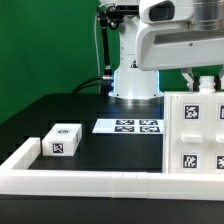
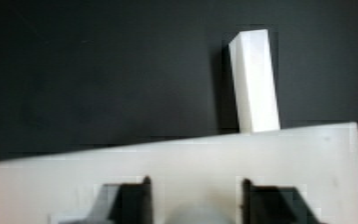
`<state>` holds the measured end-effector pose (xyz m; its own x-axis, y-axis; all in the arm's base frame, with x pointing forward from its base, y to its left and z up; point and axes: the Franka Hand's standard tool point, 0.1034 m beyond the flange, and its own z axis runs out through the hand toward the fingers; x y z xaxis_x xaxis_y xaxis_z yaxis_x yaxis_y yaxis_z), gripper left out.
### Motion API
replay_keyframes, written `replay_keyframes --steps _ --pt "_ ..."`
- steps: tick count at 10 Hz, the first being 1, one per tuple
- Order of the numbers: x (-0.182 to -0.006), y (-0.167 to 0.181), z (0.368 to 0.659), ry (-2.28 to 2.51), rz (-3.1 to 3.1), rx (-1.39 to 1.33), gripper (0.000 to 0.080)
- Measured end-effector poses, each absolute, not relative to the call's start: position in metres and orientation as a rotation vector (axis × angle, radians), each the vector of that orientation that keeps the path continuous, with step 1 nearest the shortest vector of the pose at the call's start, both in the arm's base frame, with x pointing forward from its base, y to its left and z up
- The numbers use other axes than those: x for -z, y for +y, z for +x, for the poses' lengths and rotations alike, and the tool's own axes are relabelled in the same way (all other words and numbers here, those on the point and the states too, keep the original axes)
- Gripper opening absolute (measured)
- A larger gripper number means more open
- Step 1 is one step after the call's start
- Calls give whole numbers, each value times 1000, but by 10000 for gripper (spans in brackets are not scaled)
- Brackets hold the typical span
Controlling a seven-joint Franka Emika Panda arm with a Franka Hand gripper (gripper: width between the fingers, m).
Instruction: Assemble cabinet
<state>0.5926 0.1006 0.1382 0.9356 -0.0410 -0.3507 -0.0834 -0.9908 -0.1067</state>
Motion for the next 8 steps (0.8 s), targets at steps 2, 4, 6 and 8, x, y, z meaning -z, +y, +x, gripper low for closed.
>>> replay_keyframes --steps 2,4,6,8 --pt "-138 101 593 96 -2972 -535 419" --pt "-138 101 593 96 -2972 -535 629" --pt "-138 101 593 95 -2972 -535 646" --pt "-138 101 593 96 -2972 -535 649"
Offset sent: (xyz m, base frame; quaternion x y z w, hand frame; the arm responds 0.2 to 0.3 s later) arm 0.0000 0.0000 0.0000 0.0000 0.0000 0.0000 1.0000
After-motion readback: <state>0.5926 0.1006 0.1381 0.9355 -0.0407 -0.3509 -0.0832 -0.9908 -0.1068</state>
